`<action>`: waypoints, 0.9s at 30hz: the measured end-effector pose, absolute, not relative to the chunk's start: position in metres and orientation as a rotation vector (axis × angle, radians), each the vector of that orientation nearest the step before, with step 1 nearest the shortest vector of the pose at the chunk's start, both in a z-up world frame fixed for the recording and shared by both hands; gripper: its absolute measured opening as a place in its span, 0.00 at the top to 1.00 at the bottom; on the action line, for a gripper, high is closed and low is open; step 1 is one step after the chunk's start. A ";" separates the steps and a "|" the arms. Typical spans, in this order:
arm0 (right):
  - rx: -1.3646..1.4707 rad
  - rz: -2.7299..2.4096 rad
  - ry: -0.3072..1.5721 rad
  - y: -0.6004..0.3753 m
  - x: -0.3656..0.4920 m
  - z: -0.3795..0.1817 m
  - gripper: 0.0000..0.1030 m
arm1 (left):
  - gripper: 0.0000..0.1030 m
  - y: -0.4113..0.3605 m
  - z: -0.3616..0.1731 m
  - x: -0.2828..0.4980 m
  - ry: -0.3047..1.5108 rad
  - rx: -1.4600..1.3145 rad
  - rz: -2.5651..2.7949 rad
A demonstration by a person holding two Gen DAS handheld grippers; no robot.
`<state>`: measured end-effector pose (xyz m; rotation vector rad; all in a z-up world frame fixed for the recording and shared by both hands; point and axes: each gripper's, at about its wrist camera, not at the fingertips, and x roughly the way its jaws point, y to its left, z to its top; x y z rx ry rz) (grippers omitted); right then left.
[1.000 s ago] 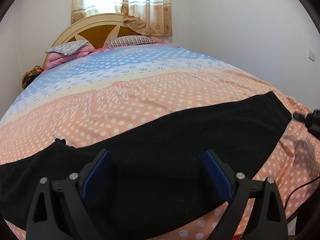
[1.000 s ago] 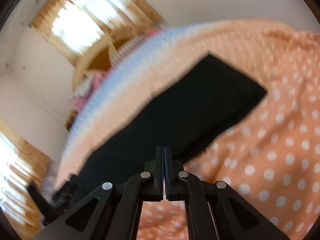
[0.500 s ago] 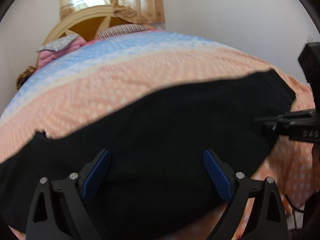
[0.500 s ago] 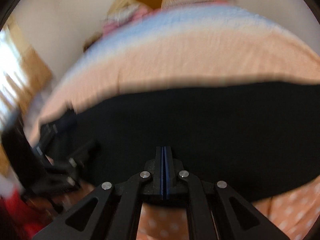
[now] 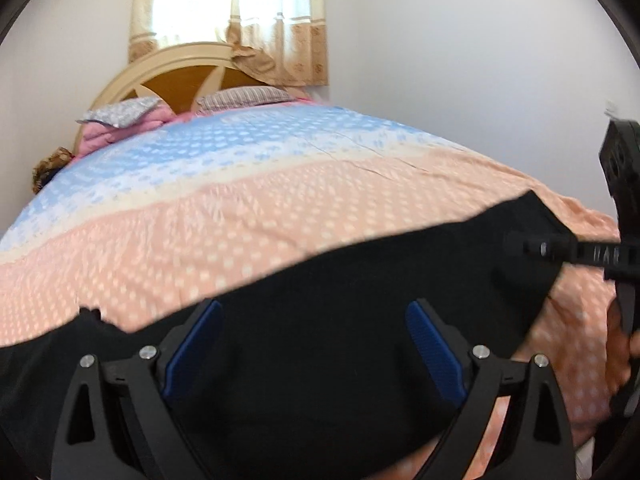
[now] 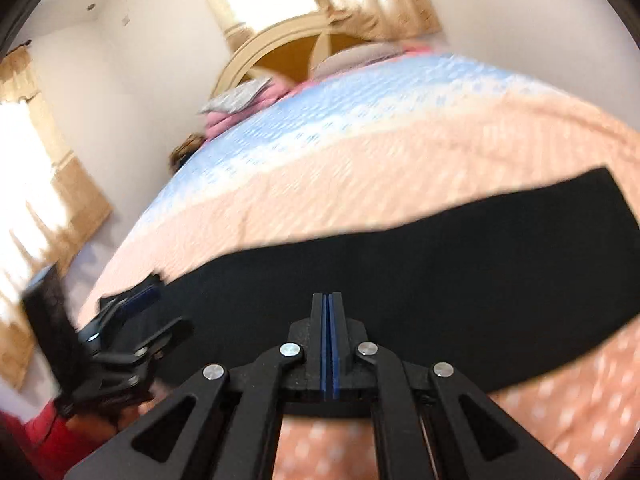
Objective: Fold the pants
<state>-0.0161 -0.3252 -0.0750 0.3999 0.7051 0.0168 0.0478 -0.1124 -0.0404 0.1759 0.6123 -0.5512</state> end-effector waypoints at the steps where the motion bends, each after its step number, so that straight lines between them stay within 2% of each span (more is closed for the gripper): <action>1: 0.396 0.005 0.727 -0.326 -0.011 -0.081 0.98 | 0.06 -0.119 -0.043 0.052 0.626 0.179 -0.539; 3: 0.394 -0.014 0.848 -0.325 -0.003 -0.104 0.98 | 0.06 -0.125 -0.053 0.054 0.659 0.177 -0.550; 5: 0.397 0.024 0.857 -0.325 -0.016 -0.116 0.98 | 0.06 -0.132 -0.073 0.050 0.756 0.209 -0.578; 8: 0.505 0.072 0.934 -0.337 -0.033 -0.124 0.98 | 0.06 -0.136 -0.078 0.021 0.679 0.297 -0.579; 11: 0.528 0.083 0.962 -0.348 -0.043 -0.119 0.98 | 0.07 -0.138 -0.069 0.021 0.700 0.303 -0.608; 16: 0.443 -0.077 0.734 -0.392 -0.054 -0.064 0.98 | 0.06 -0.145 -0.046 0.030 0.633 0.233 -0.619; 19: 0.457 -0.144 0.706 -0.435 -0.043 -0.061 0.98 | 0.06 -0.161 -0.048 0.035 0.612 0.220 -0.615; 21: 0.464 -0.146 0.777 -0.454 -0.031 -0.077 0.98 | 0.06 -0.176 -0.064 0.035 0.679 0.244 -0.632; 22: 0.426 -0.204 0.873 -0.462 -0.025 -0.093 0.98 | 0.06 -0.180 -0.074 0.026 0.727 0.271 -0.646; 23: 0.396 -0.239 0.936 -0.474 -0.028 -0.103 0.99 | 0.06 -0.180 -0.077 0.013 0.681 0.302 -0.633; 27: 0.459 -0.274 0.932 -0.506 -0.060 -0.099 1.00 | 0.06 -0.190 -0.073 -0.012 0.634 0.398 -0.730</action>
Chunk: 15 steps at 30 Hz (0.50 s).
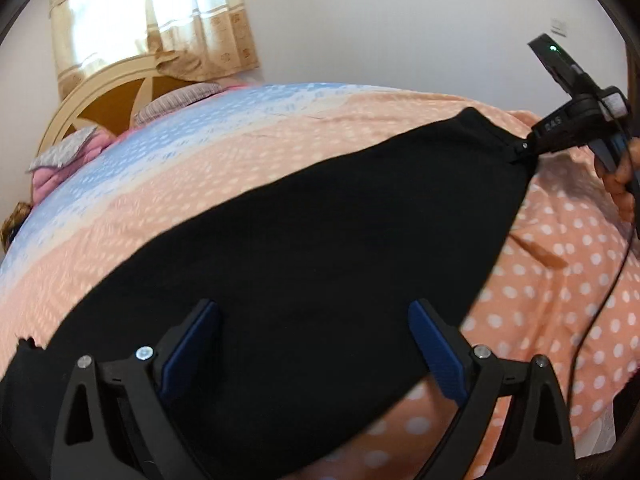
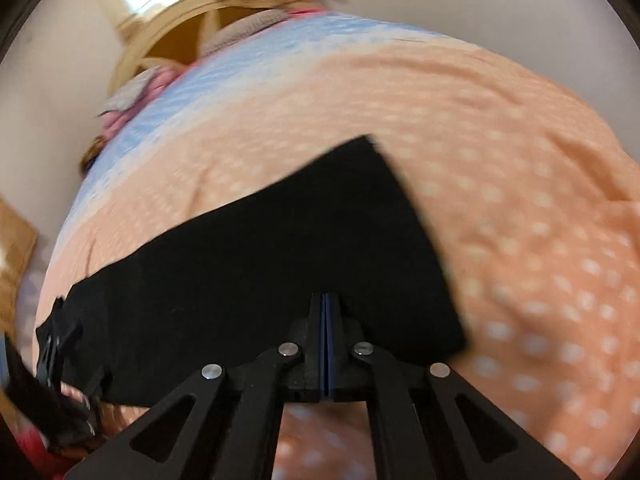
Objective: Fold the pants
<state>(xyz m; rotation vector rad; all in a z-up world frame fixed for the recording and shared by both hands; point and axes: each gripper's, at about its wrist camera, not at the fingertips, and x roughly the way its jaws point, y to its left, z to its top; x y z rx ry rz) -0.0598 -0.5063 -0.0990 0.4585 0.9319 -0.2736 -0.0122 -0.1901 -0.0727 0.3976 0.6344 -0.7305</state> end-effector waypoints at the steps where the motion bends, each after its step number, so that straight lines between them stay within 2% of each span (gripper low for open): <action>1: 0.413 -0.334 0.948 -0.507 -0.063 -0.096 1.00 | 0.06 -0.190 -0.067 -0.013 0.637 0.391 -0.763; 6: 0.320 -0.341 0.832 -0.495 -0.064 -0.068 0.97 | 0.05 -0.185 -0.038 -0.003 0.558 0.288 -0.764; 10: 0.317 -0.251 0.803 -0.495 -0.040 -0.072 0.97 | 0.03 -0.191 -0.058 0.018 0.643 0.272 -0.647; 11: 0.333 -0.278 0.833 -0.507 -0.036 -0.080 0.97 | 0.03 -0.197 -0.073 0.022 0.717 0.307 -0.642; 13: 0.428 -0.296 0.836 -0.530 -0.040 -0.088 0.97 | 0.02 -0.196 -0.074 0.009 0.623 0.366 -0.644; 15: 0.529 -0.310 0.806 -0.546 -0.056 -0.083 0.97 | 0.02 -0.198 -0.070 0.006 0.634 0.395 -0.692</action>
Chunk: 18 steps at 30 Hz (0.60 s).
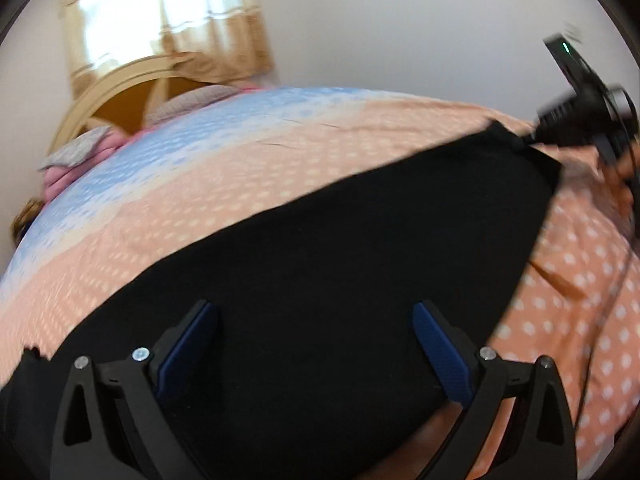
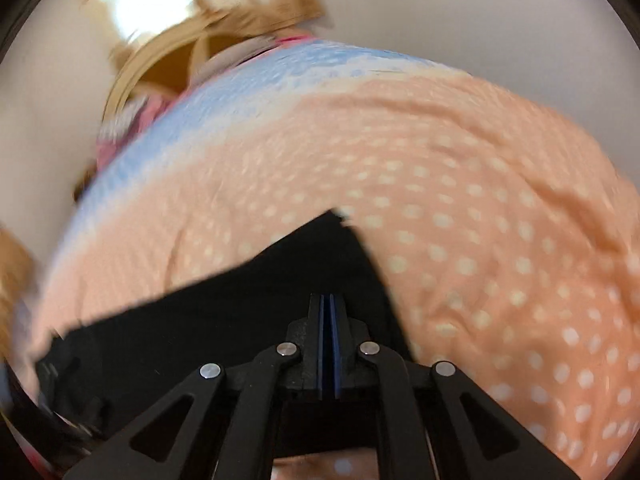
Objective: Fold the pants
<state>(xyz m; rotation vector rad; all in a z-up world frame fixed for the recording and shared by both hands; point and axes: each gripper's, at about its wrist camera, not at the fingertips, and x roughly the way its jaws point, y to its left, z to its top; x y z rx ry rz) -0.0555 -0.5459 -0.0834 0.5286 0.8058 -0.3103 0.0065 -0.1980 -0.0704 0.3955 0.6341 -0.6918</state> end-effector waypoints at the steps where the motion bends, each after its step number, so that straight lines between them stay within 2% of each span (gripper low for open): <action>1: 0.554 -0.342 0.764 -0.551 -0.068 -0.076 0.96 | 0.02 -0.199 -0.067 0.006 0.642 0.391 -0.714; 3: 0.591 -0.337 0.699 -0.556 -0.083 -0.066 0.92 | 0.02 -0.194 -0.058 0.004 0.623 0.353 -0.742; 5: 0.669 -0.285 0.662 -0.560 -0.099 -0.063 0.57 | 0.02 -0.188 -0.047 0.005 0.602 0.322 -0.756; 6: 0.691 -0.282 0.655 -0.564 -0.101 -0.063 0.26 | 0.02 -0.190 -0.044 0.007 0.600 0.313 -0.752; 7: 0.694 -0.295 0.639 -0.564 -0.105 -0.063 0.21 | 0.02 -0.186 -0.041 0.009 0.603 0.297 -0.745; 12: 0.657 -0.310 0.703 -0.565 -0.095 -0.068 0.21 | 0.02 -0.183 -0.043 0.018 0.686 0.220 -0.685; 14: 0.629 -0.282 0.747 -0.559 -0.079 -0.078 0.33 | 0.02 -0.179 -0.044 0.024 0.724 0.191 -0.658; 16: 0.606 -0.287 0.807 -0.554 -0.072 -0.093 0.38 | 0.02 -0.173 -0.044 0.030 0.748 0.165 -0.633; 18: 0.553 -0.306 0.807 -0.546 -0.070 -0.096 0.38 | 0.02 -0.170 -0.043 0.031 0.747 0.155 -0.620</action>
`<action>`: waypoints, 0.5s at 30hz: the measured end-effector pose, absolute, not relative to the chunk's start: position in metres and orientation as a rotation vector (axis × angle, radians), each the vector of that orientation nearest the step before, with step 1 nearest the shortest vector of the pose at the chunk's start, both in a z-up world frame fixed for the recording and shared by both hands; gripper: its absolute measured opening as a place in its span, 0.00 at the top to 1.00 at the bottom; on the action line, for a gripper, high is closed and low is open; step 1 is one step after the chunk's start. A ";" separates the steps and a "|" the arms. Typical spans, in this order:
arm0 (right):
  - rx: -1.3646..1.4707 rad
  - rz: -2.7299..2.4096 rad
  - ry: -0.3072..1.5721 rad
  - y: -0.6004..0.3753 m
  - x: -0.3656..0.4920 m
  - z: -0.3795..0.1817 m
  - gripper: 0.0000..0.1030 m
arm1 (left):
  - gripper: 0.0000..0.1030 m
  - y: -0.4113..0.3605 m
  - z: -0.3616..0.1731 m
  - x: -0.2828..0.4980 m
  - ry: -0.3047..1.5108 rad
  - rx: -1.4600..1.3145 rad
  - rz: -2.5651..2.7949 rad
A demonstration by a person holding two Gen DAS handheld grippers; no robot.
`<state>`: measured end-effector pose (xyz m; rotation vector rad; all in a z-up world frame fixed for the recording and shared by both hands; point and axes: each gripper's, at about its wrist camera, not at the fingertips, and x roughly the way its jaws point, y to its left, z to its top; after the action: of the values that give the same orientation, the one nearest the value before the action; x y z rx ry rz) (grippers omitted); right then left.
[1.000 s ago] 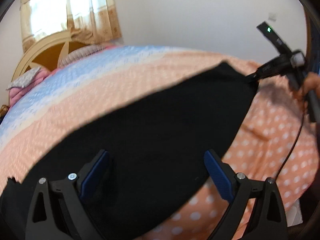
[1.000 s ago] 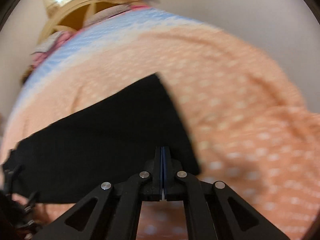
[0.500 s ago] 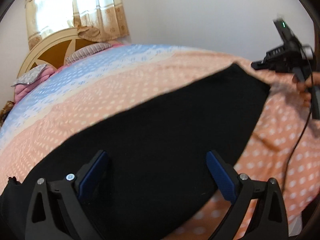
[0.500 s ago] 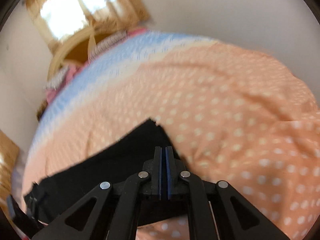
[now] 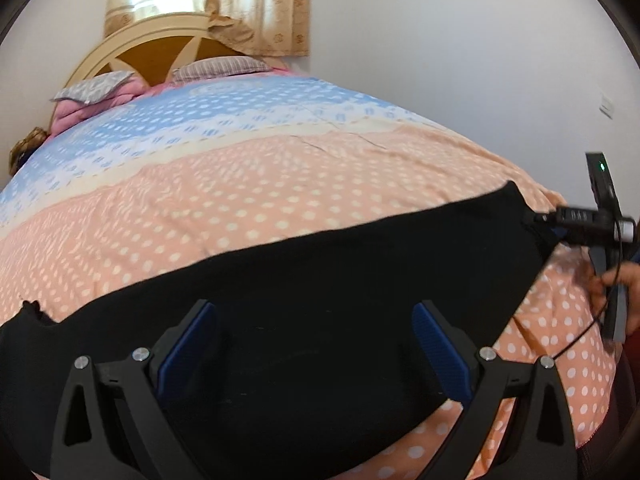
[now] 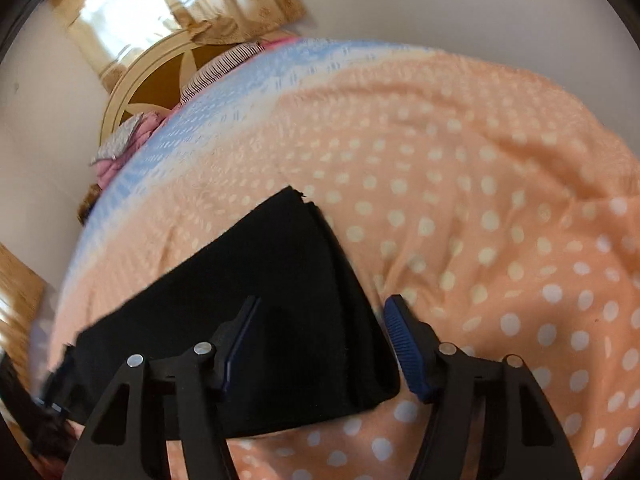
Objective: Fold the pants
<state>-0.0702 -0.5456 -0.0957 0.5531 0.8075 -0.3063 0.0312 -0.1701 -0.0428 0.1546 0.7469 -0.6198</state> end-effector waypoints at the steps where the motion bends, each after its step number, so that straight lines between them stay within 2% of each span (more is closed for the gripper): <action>1: 0.536 -0.310 0.813 -0.543 -0.069 -0.096 0.38 | 0.02 -0.168 -0.042 0.033 0.743 0.150 -0.613; 3: 0.531 -0.303 0.835 -0.541 -0.069 -0.097 0.42 | 0.02 -0.164 -0.042 0.032 0.742 0.145 -0.604; 4: 0.527 -0.306 0.852 -0.540 -0.069 -0.097 0.55 | 0.02 -0.162 -0.042 0.032 0.741 0.142 -0.600; 5: 0.516 -0.325 0.871 -0.540 -0.070 -0.096 0.75 | 0.02 -0.160 -0.043 0.032 0.741 0.139 -0.597; 7: 0.554 -0.316 0.878 -0.543 -0.076 -0.097 0.85 | 0.02 -0.155 -0.044 0.033 0.742 0.128 -0.588; 11: 0.557 -0.330 0.873 -0.539 -0.082 -0.089 0.88 | 0.02 -0.142 -0.042 0.036 0.743 0.127 -0.569; 15: 0.417 -0.347 0.802 -0.507 -0.083 -0.051 0.89 | 0.02 -0.127 -0.040 0.040 0.729 0.106 -0.545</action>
<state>-0.0830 -0.5073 -0.0515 0.4167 0.8023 -0.3474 0.0400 -0.1269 -0.0400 0.1058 0.7288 -0.5451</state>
